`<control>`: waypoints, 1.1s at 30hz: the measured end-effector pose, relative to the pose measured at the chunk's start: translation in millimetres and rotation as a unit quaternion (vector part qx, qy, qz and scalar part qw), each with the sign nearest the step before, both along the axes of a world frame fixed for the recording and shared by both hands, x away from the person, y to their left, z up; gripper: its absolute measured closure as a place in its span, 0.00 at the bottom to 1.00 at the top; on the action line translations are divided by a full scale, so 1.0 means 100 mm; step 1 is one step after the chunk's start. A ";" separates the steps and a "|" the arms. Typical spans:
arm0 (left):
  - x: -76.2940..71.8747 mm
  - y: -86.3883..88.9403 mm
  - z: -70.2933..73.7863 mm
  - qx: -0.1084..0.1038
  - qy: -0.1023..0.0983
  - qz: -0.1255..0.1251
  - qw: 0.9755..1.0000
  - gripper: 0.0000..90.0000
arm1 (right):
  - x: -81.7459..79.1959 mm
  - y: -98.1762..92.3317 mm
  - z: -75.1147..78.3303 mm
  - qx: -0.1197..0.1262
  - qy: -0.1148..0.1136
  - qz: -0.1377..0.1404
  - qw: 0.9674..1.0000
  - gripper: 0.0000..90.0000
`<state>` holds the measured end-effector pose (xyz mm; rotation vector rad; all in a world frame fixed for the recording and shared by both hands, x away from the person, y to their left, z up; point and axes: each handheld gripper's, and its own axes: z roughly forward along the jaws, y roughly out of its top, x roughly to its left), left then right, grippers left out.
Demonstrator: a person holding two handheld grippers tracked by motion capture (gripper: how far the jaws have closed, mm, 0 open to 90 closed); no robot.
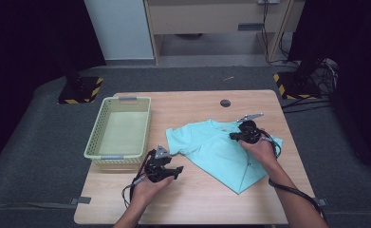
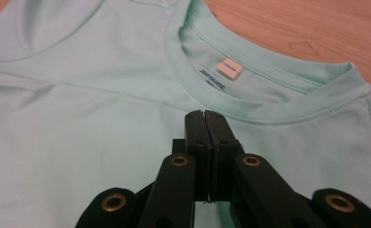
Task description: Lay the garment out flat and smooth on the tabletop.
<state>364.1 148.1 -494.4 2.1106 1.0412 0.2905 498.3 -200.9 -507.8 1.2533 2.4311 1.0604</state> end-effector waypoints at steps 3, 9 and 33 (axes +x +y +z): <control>0.00 0.02 0.01 0.003 -0.005 0.002 1.000 0.40 | -0.13 0.07 0.10 0.000 -0.015 0.021 1.000 0.99; 0.01 0.06 0.02 0.006 -0.012 0.013 1.000 0.40 | -0.54 0.25 0.28 -0.009 -0.051 0.068 0.996 0.99; 0.04 0.14 -0.01 0.023 -0.025 0.030 0.999 0.41 | -1.45 1.28 0.25 -0.032 -0.039 0.191 0.980 0.82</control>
